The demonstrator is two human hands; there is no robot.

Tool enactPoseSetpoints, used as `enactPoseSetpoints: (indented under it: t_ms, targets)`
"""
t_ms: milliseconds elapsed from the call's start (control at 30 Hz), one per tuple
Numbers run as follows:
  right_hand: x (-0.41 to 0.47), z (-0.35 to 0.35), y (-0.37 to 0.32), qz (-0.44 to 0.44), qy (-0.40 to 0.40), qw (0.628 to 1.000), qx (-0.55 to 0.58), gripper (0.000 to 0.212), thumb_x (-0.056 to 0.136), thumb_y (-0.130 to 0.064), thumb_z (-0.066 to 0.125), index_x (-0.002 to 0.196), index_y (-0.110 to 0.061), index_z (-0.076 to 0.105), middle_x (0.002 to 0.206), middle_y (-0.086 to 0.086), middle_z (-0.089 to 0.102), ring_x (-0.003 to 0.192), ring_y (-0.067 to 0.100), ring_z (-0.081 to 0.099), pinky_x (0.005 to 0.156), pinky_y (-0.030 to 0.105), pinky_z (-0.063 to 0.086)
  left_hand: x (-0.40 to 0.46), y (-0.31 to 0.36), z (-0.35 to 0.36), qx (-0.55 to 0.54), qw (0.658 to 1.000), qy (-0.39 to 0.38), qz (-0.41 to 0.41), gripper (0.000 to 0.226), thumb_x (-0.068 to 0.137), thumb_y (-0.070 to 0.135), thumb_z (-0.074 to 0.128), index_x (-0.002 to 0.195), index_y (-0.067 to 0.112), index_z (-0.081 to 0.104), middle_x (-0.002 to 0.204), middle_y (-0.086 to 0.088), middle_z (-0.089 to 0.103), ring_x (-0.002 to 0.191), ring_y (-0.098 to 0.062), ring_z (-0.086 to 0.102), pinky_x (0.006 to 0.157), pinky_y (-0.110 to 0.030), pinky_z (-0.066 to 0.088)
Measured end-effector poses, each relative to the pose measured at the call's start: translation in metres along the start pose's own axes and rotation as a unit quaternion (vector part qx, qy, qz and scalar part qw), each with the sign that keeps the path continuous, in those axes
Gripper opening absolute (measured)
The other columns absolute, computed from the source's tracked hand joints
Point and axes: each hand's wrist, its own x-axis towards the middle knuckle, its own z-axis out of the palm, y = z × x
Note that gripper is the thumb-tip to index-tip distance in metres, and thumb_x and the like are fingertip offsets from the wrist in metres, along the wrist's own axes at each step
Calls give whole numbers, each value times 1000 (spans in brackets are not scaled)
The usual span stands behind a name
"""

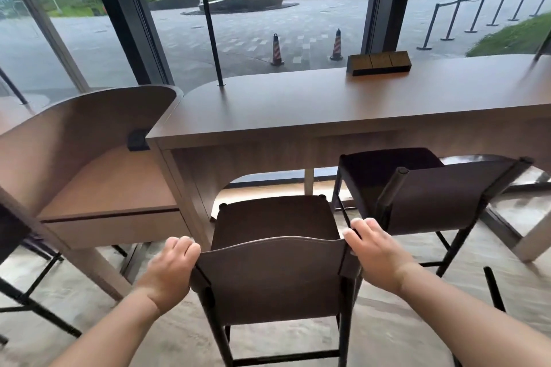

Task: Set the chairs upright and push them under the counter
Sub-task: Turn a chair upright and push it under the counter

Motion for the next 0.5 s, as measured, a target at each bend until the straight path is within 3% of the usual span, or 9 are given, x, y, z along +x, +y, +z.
enactPoseSetpoints:
  t_ms: [100,167,300,400,500]
  targets:
    - [16,3,-1,37,-40,999,7,44,79,-9,67,119,-14,48,117,7,44,92,23,45,73,30,49,12,-3,-2,10,999,-18,-30,54,34,-17,66,75,13,49,77,-5,52,71,-27,46,45,-37,51]
    - [24,2,-4,28,-54,998,-9,47,71,-23,83,107,-11,55,105,12,51,78,23,49,59,31,51,16,-3,-5,8,997,-45,-57,48,40,-14,70,77,12,53,78,-5,53,70,-31,54,48,-38,53]
    - [37,-3,2,7,-67,997,-43,47,61,-29,89,91,-11,58,83,8,53,64,22,48,49,32,47,22,-12,-11,-16,993,-103,-62,24,72,0,64,90,15,58,93,1,55,88,-25,51,70,-42,53]
    - [48,-8,6,15,-150,987,-59,35,82,-40,71,103,-18,53,95,2,53,80,23,55,66,34,48,25,-25,-17,-48,991,-127,0,17,75,7,69,85,17,59,86,4,58,80,-22,55,63,-36,52]
    - [55,-14,-3,25,-247,967,-61,27,83,-41,64,101,-22,59,98,0,59,90,27,62,68,32,46,31,-35,-28,-27,973,-221,65,12,82,28,63,91,24,56,91,8,61,86,-19,56,67,-30,44]
